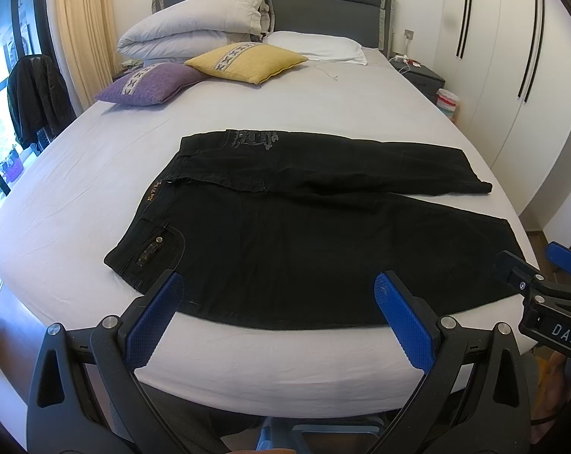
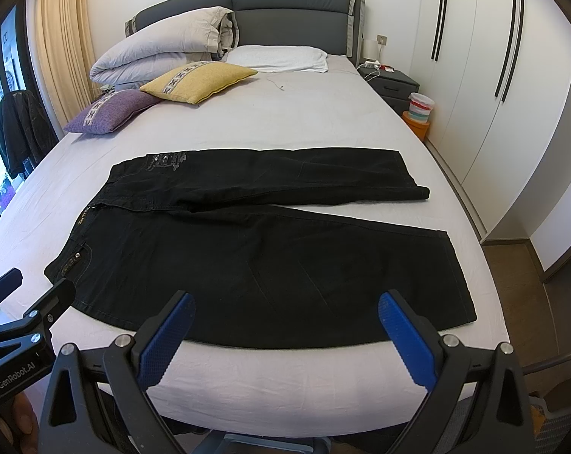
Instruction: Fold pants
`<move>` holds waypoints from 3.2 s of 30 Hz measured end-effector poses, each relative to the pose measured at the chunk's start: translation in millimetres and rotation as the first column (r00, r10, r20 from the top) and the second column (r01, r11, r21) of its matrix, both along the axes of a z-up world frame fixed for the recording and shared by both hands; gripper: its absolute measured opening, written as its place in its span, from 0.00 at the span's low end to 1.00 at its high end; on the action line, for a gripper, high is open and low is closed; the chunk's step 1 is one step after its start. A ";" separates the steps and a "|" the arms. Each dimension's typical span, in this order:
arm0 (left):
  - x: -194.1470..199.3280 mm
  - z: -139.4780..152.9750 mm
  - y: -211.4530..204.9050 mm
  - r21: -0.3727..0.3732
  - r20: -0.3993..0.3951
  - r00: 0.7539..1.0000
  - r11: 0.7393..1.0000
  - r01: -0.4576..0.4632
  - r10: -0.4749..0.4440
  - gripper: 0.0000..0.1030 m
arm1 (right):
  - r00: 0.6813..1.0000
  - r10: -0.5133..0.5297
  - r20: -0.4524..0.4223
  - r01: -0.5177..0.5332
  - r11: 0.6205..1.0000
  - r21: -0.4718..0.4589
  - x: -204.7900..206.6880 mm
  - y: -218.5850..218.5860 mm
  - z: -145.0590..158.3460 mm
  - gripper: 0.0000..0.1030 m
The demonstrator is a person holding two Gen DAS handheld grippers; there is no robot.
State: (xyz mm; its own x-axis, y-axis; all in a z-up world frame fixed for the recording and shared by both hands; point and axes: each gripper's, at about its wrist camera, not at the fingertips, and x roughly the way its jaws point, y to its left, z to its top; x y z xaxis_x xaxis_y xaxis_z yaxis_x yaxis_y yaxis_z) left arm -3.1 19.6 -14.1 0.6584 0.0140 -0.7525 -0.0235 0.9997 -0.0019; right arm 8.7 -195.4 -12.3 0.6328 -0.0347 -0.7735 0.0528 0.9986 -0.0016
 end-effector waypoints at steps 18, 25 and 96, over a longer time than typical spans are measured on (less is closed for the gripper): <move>0.8 0.4 -0.7 0.000 -0.001 1.000 1.000 0.000 0.000 1.00 | 1.000 0.001 -0.001 -0.001 1.000 0.000 -0.1 -0.4 0.0 0.98; 0.4 -1.4 0.2 0.000 -0.001 1.000 1.000 -0.001 0.001 1.00 | 1.000 0.001 -0.001 -0.001 1.000 0.001 -1.6 1.1 -2.9 0.98; 549.3 -185.1 96.5 0.056 -0.498 0.572 0.634 0.771 -0.652 0.09 | 0.608 0.775 -0.174 -0.774 0.627 0.087 406.8 -58.8 -131.9 0.89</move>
